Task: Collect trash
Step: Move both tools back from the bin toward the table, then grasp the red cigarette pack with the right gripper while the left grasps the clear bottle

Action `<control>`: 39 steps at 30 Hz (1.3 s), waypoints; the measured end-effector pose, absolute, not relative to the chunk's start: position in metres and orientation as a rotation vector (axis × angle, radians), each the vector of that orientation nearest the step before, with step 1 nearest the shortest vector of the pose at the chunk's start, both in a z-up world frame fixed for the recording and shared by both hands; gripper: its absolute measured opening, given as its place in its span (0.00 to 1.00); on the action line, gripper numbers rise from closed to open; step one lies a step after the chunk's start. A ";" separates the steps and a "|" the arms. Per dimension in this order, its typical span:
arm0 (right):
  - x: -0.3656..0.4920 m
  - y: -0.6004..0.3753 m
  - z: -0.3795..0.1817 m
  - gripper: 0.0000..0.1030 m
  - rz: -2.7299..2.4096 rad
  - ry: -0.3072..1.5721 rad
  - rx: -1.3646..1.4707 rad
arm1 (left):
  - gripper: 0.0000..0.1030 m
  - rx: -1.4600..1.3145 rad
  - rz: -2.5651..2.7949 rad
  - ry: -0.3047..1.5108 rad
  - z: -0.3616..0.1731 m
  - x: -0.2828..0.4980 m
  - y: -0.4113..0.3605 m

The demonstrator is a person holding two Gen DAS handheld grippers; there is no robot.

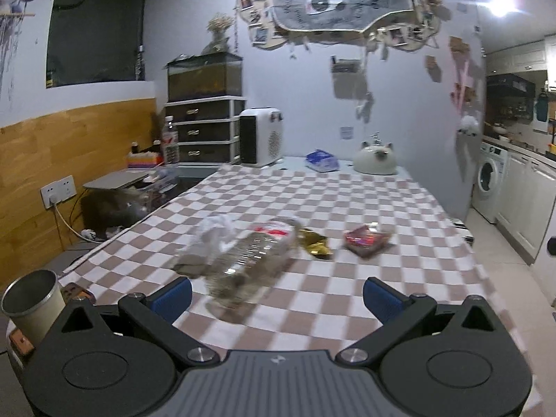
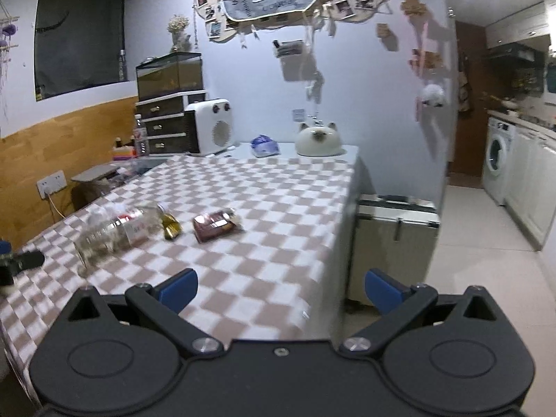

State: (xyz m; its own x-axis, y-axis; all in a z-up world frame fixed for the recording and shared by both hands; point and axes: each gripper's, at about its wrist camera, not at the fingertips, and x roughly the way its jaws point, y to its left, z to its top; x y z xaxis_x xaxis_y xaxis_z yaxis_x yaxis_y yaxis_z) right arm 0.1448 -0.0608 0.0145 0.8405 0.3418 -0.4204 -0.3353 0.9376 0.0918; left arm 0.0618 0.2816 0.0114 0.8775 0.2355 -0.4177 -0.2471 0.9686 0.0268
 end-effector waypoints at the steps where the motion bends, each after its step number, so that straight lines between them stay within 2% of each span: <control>1: 0.152 -0.054 0.017 1.00 0.365 0.449 0.023 | 1.00 -0.032 0.262 0.435 0.010 0.067 0.291; 9: 0.213 -0.005 0.027 1.00 0.413 0.447 0.023 | 1.00 -0.064 0.309 0.458 -0.013 0.113 0.350; 15: 0.265 0.033 0.018 1.00 0.438 0.515 0.025 | 1.00 -0.155 0.298 0.431 -0.039 0.136 0.375; 21: 0.306 0.063 0.005 1.00 0.505 0.494 0.044 | 0.93 -0.191 0.279 0.418 -0.059 0.152 0.391; 26: 0.331 0.085 -0.011 1.00 0.508 0.459 -0.007 | 0.92 -0.199 0.251 0.395 -0.066 0.164 0.399; 30: 0.347 0.097 -0.026 0.99 0.534 0.450 -0.010 | 0.87 -0.207 0.210 0.376 -0.069 0.171 0.400; 33: 0.360 0.109 -0.037 0.95 0.550 0.479 -0.024 | 0.82 -0.199 0.172 0.388 -0.071 0.177 0.397; 39: 0.381 0.136 -0.063 0.94 0.577 0.541 -0.118 | 0.68 -0.209 0.115 0.400 -0.073 0.179 0.397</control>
State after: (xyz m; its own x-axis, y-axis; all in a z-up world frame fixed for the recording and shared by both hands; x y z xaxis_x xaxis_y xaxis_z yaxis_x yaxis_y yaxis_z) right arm 0.3806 0.1361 -0.0626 0.7036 0.4872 -0.5172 -0.5477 0.8356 0.0420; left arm 0.1790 0.3968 -0.0732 0.9148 0.0701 -0.3978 -0.1521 0.9721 -0.1786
